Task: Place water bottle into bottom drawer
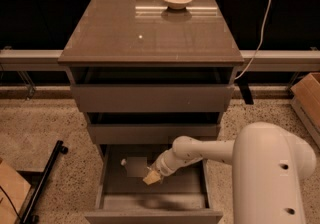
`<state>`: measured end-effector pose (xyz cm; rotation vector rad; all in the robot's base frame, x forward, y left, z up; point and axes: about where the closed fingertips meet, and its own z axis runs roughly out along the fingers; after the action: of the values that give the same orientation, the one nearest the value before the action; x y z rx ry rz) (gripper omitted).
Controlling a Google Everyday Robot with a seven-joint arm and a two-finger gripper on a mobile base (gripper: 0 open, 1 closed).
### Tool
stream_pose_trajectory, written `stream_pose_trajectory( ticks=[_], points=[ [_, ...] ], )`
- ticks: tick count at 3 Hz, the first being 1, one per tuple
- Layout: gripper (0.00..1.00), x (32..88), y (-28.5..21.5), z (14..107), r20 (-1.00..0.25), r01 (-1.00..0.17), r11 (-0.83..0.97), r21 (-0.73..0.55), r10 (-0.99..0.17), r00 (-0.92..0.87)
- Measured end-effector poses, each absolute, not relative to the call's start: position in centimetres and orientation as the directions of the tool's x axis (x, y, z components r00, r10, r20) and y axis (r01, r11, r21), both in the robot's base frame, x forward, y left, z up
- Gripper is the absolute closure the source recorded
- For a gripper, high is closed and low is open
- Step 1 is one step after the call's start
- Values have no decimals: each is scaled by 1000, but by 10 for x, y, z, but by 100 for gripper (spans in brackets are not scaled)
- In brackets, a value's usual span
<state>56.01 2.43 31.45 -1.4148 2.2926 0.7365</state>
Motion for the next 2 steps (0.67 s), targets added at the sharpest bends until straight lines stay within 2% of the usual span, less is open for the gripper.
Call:
stream_pose_trajectory(
  ticks=[2],
  points=[
    [100,569,3,207,-494,-840,441,316,-679,-543]
  ],
)
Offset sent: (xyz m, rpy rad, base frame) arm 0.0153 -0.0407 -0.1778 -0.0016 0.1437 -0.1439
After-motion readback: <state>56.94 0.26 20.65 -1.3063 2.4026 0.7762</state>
